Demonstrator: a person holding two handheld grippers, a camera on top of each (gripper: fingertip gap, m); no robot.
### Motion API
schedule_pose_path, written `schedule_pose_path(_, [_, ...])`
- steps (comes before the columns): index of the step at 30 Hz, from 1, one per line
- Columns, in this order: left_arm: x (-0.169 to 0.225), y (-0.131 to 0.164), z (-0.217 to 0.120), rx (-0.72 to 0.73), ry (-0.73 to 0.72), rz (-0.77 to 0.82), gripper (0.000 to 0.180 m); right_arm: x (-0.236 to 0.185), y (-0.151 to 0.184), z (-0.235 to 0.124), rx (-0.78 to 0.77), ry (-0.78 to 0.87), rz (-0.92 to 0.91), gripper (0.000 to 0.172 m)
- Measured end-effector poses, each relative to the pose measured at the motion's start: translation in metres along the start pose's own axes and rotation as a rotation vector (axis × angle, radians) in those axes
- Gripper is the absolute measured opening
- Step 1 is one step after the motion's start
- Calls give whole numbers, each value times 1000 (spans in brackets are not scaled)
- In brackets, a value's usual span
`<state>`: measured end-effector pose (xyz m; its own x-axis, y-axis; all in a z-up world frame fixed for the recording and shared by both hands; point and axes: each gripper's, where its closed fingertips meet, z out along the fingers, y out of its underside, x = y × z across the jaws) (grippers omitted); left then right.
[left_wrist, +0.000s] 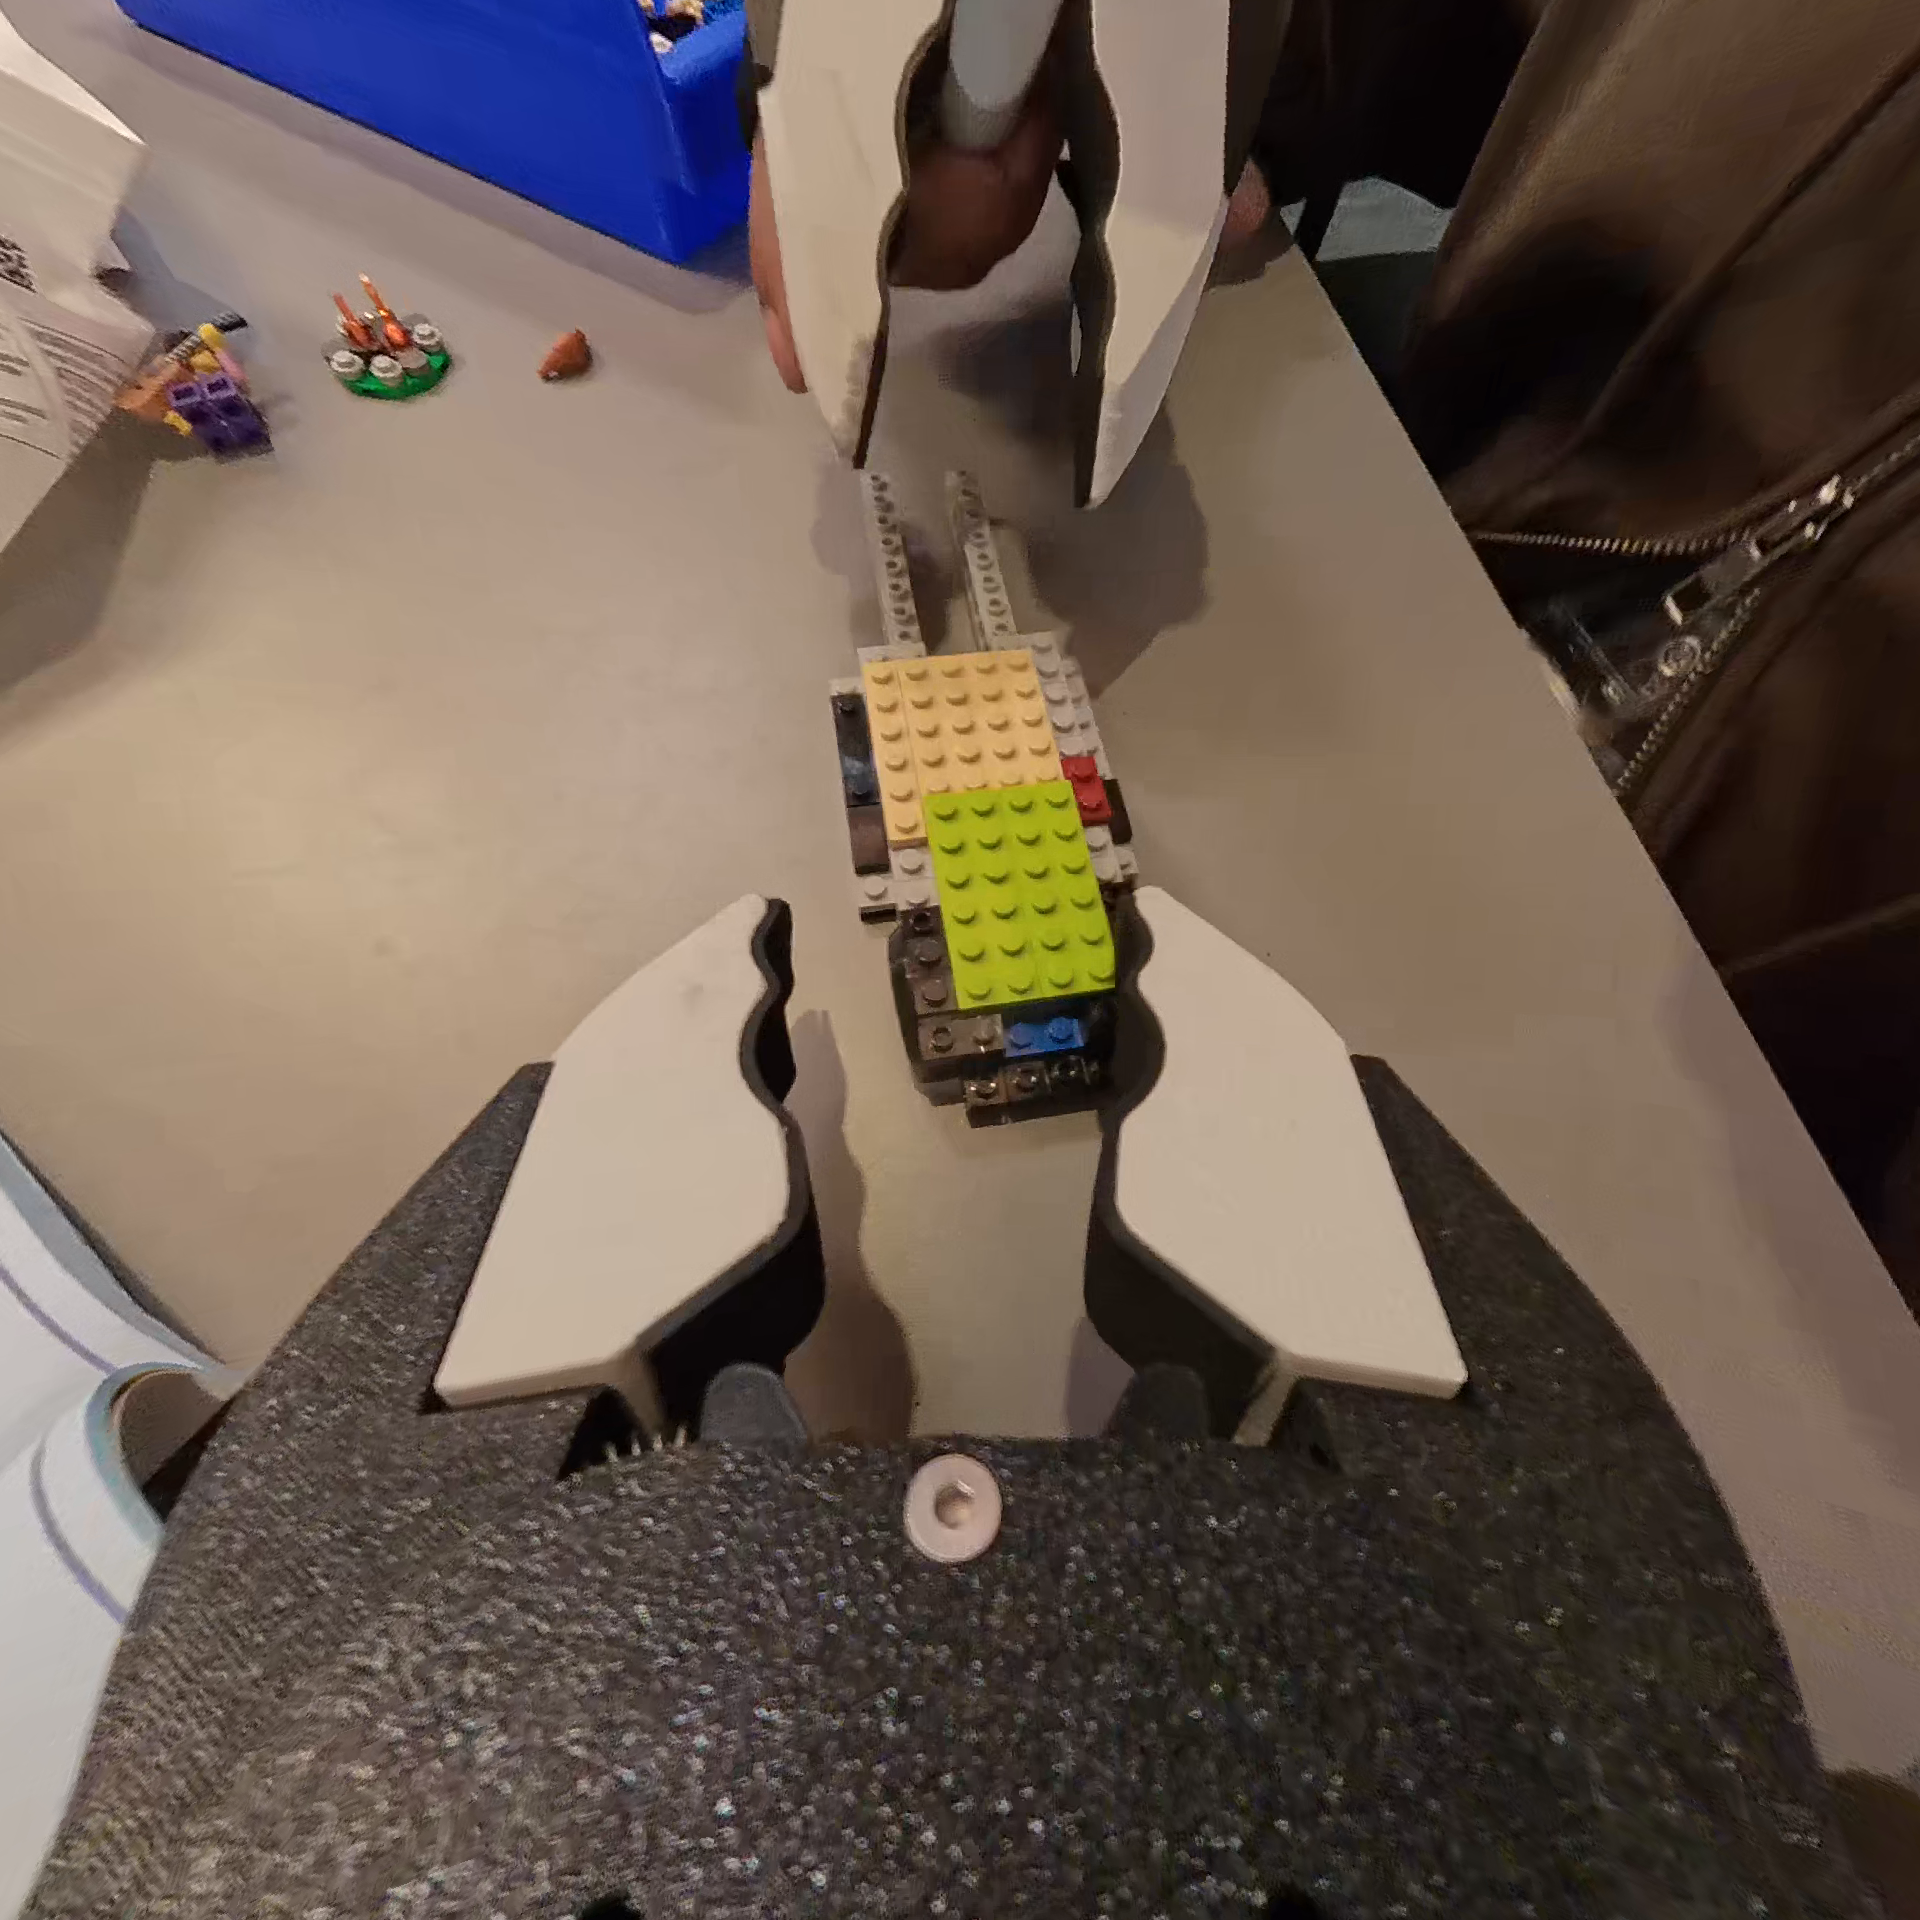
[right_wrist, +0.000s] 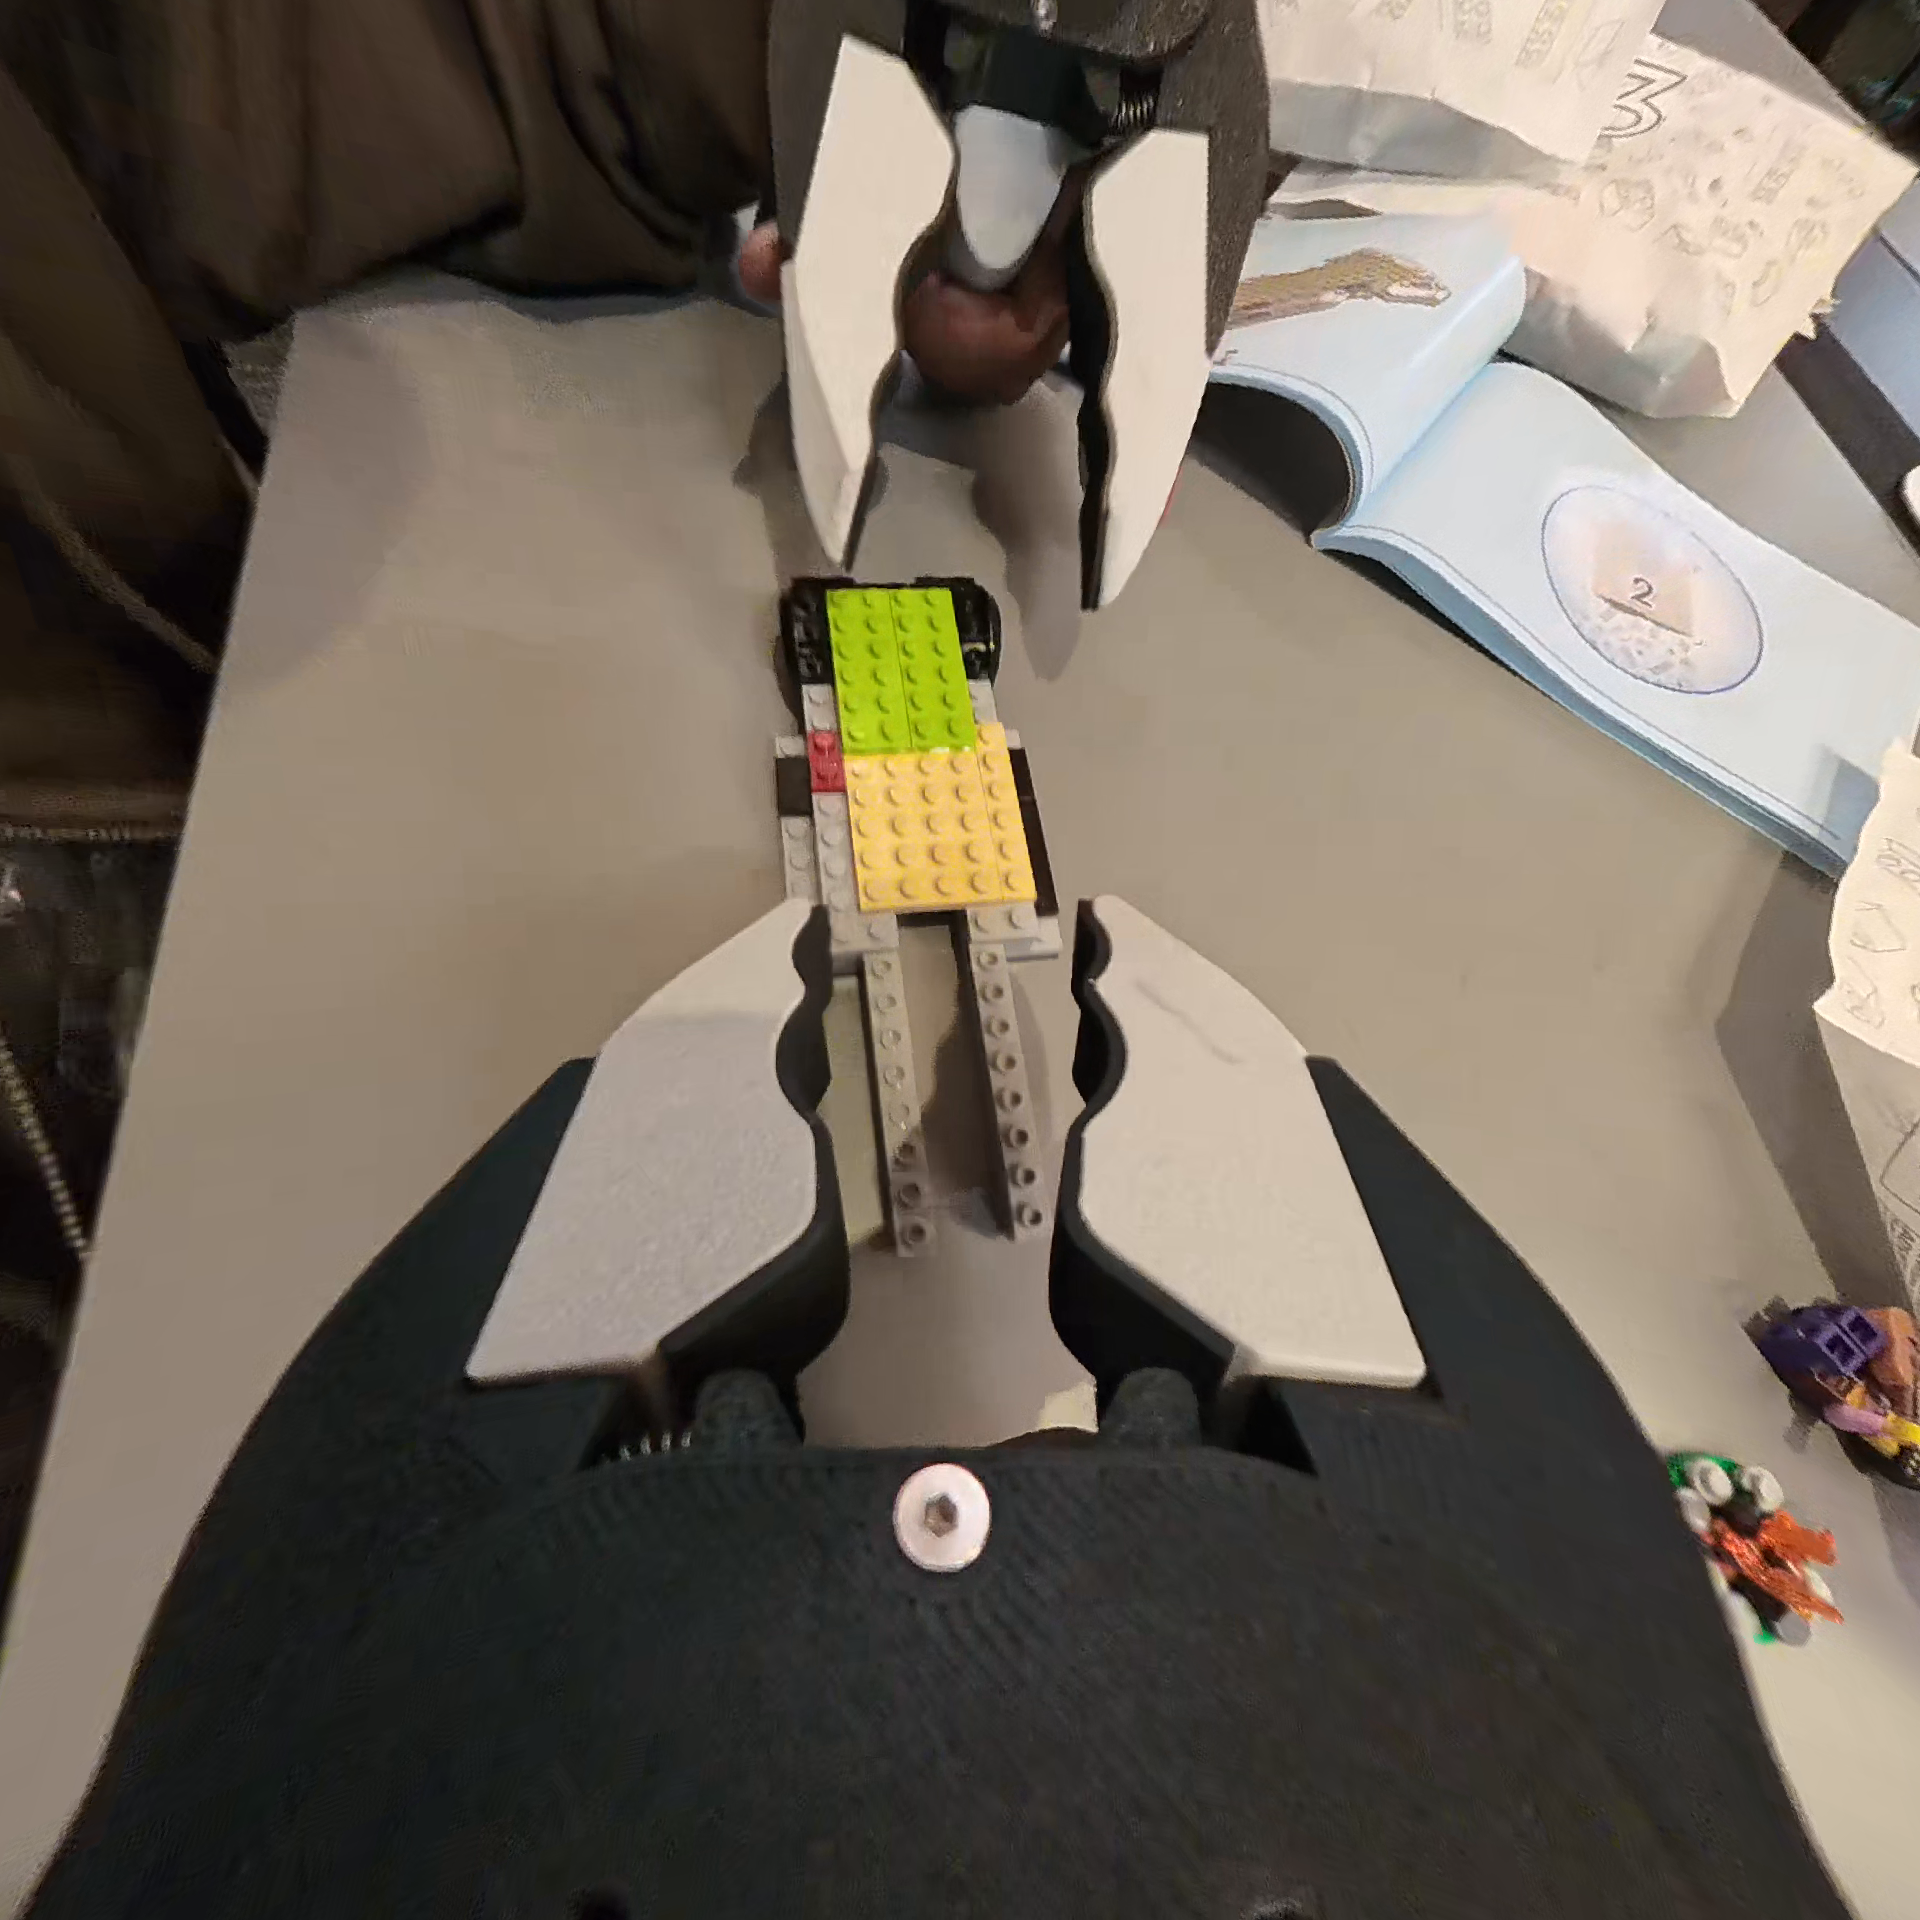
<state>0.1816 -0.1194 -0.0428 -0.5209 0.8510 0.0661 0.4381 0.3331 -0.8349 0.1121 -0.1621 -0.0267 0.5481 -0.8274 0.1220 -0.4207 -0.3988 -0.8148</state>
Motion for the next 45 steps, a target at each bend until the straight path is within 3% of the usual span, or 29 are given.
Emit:
schedule_pose_path(16, [11,3,15,-133,-25,80,64,2,1,36,-136,-183,92,54])
schedule_pose_path(31, [21,1,19,-156,-14,67,66,-10,10,50,-167,-158,-119,63])
schedule_pose_path(45, [8,7,21,-202,-86,36,64,3,15,49,-182,-115,-17,52])
